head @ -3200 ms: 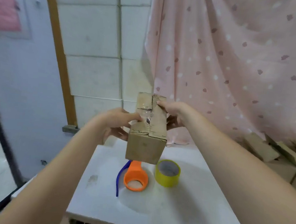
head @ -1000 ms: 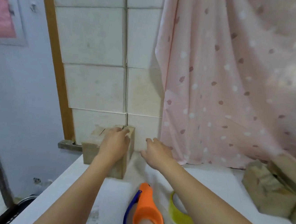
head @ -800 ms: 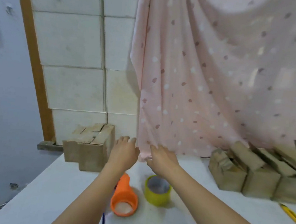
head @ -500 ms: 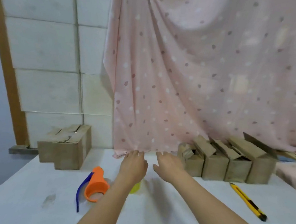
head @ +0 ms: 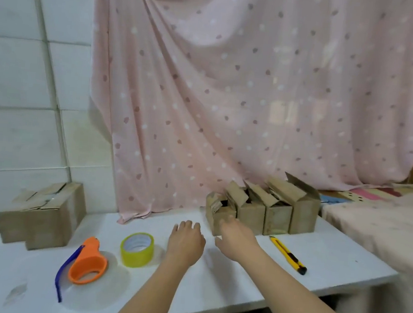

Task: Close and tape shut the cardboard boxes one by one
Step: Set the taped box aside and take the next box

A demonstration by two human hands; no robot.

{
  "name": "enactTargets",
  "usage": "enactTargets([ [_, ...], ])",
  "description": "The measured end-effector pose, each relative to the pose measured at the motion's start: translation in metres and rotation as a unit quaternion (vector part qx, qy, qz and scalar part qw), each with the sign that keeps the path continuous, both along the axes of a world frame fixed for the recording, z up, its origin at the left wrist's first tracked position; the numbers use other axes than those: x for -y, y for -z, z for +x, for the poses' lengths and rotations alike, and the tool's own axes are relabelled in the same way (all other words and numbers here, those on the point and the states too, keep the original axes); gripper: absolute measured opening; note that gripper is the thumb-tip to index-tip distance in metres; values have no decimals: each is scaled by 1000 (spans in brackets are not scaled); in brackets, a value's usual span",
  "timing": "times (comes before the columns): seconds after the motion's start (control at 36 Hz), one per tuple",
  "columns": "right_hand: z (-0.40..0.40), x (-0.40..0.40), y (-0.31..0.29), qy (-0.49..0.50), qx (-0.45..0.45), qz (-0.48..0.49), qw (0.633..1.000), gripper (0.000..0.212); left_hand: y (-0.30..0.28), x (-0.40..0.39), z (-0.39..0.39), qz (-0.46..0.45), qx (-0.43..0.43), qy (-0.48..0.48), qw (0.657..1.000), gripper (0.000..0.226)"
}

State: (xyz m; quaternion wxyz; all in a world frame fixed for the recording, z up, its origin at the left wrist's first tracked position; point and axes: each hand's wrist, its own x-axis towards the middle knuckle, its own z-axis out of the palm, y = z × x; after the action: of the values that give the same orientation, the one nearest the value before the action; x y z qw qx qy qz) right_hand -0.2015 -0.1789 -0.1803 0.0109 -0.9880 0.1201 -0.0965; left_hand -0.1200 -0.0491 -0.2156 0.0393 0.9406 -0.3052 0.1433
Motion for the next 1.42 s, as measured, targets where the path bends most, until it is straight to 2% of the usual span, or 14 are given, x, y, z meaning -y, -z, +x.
enactTargets([
  [0.11,2,18,4,18,-19,55,998,31,6,15,3,6,-11,4,1000,38],
  [0.25,20,39,11,48,-5,206,977,35,14,35,18,-1,-36,9,999,34],
  [0.36,38,46,16,79,41,369,925,51,19,52,34,-36,-90,4,995,33],
  [0.47,54,51,23,110,110,494,855,47,18,67,46,-163,-191,1,968,43],
  [0.53,59,53,26,125,133,506,843,44,15,72,49,-222,-234,3,946,47],
  [0.67,70,52,31,171,156,484,844,41,14,81,56,-336,-320,-3,886,63],
  [0.75,75,53,35,166,146,481,849,39,15,84,58,-379,-353,11,855,71],
  [0.86,73,51,30,149,155,497,841,52,16,84,62,-407,-396,37,823,75],
  [0.94,74,53,32,152,160,516,827,55,16,78,61,-417,-388,42,820,71],
  [1.08,65,50,30,128,172,528,822,26,14,51,58,-446,-389,36,805,41],
  [1.14,59,47,33,108,170,529,824,26,16,35,55,-444,-395,41,803,38],
  [1.25,41,34,46,64,148,560,813,48,18,4,47,-425,-382,62,818,53],
  [1.33,27,21,49,30,148,559,815,52,20,-16,37,-392,-367,74,840,68],
  [1.42,14,11,47,5,140,555,820,60,22,-35,23,-358,-344,68,865,70],
])
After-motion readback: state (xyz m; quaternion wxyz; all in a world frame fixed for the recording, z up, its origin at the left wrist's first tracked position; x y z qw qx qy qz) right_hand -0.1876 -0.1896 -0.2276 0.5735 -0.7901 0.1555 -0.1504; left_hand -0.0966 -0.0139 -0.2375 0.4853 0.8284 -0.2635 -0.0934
